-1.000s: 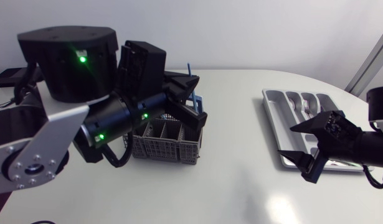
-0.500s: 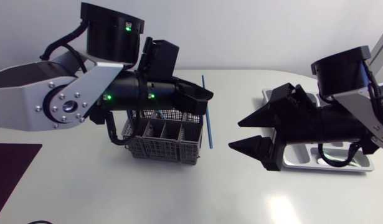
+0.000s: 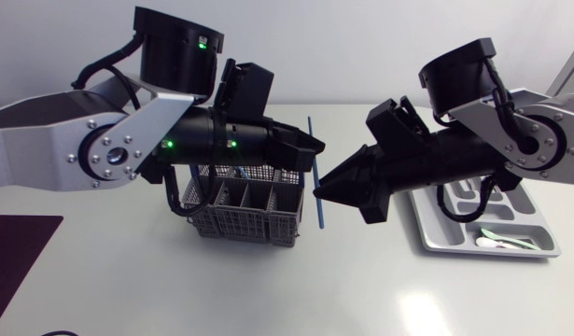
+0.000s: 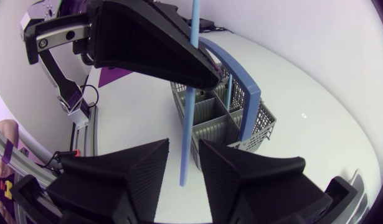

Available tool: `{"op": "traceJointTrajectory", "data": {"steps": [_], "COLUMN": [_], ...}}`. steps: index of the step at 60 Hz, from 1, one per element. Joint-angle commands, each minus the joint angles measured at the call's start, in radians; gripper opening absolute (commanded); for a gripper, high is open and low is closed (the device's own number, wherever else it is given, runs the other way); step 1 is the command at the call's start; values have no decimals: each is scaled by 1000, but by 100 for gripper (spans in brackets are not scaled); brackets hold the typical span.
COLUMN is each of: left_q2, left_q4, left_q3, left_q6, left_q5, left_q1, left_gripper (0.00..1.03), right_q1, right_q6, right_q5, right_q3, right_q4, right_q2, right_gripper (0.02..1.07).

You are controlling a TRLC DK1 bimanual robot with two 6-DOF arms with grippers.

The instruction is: Unload the cutlery basket into the drawer organizer.

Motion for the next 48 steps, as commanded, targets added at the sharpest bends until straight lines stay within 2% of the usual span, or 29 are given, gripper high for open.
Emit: {"op": "traceJointTrajectory", "data": {"steps": [1, 9, 22, 29, 41, 48], "left_q2": [20, 25, 26, 26, 14, -5], "left_q4": [2, 4, 6, 6, -1, -14], "left_q3": [30, 30, 27, 29, 38, 36], "left_q6": [-30, -30, -33, -35, -32, -10], "left_q5": [16, 19, 21, 22, 22, 22], "left_q1": [-3, -3, -2, -3, -3, -2], "left_gripper": [5, 5, 6, 18, 52, 62], "right_q1": [12, 13, 15, 15, 13, 1], "right_q6": [27, 28, 27, 27, 24, 8], "right_q5": [-15, -39, -42, -42, -41, -36], "right_q3": [25, 33, 22, 15, -2, -30], "right_q4": [-10, -22, -19, -18, -21, -21], "right_q2": [21, 42, 39, 39, 33, 16], "right_gripper": [21, 13, 12, 12, 12, 12]}}
